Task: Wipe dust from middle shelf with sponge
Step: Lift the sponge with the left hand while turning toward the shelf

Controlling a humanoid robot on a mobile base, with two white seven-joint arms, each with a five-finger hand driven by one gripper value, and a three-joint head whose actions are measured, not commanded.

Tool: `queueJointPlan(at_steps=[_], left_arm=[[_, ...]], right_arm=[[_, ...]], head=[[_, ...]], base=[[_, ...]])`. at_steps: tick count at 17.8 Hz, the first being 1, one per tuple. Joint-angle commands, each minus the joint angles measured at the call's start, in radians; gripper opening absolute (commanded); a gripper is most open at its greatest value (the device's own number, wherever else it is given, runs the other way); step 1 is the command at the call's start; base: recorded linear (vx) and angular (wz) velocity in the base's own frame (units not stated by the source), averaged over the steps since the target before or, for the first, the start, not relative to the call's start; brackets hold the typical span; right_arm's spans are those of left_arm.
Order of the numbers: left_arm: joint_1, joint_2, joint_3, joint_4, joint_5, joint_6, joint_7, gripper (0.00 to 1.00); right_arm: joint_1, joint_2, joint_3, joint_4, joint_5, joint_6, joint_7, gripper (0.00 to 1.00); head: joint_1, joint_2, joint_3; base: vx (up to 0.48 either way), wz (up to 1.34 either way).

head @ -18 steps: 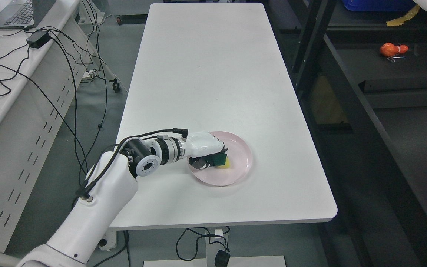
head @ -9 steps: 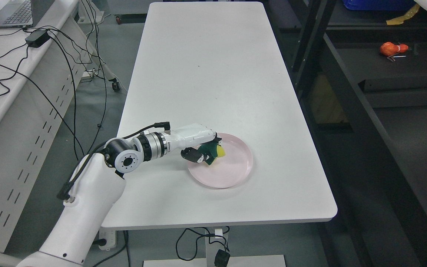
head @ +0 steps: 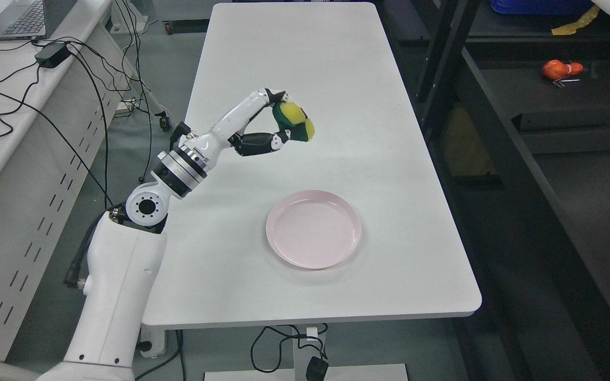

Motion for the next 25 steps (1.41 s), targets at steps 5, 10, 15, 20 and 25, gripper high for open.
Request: queueJointPlan(at_steps=[5, 10, 15, 20, 25], left_arm=[[0.259, -0.030, 0.167, -0.268, 0.374, 0.236, 0.400, 0.00], [0.319, -0.030, 0.170, -0.345, 0.381, 0.233, 0.397, 0.00], [0.356, -0.030, 0.166, -0.363, 0.379, 0.230, 0.386, 0.00], [0.409, -0.030, 0.166, -0.363, 0.378, 0.229, 0.368, 0.00], [0.507, -0.030, 0.164, -0.385, 0.371, 0.180, 0.365, 0.00]], right_arm=[[0.000, -0.017, 0.000, -0.017, 0.000, 0.001, 0.000, 1.00], [0.000, -0.017, 0.001, -0.017, 0.000, 0.001, 0.000, 1.00], [0.000, -0.017, 0.000, -0.017, 0.000, 0.001, 0.000, 1.00], [0.000, -0.017, 0.000, -0.017, 0.000, 0.001, 0.000, 1.00], [0.000, -0.017, 0.000, -0.017, 0.000, 0.001, 0.000, 1.00]], head=[[0.0000, 0.000, 0.000], [0.0000, 0.000, 0.000], [0.0000, 0.000, 0.000], [0.0000, 0.000, 0.000], [0.0000, 0.000, 0.000]], base=[[-0.014, 0.00], [-0.083, -0.08], [-0.183, -0.15], [-0.199, -0.19], [-0.233, -0.34]])
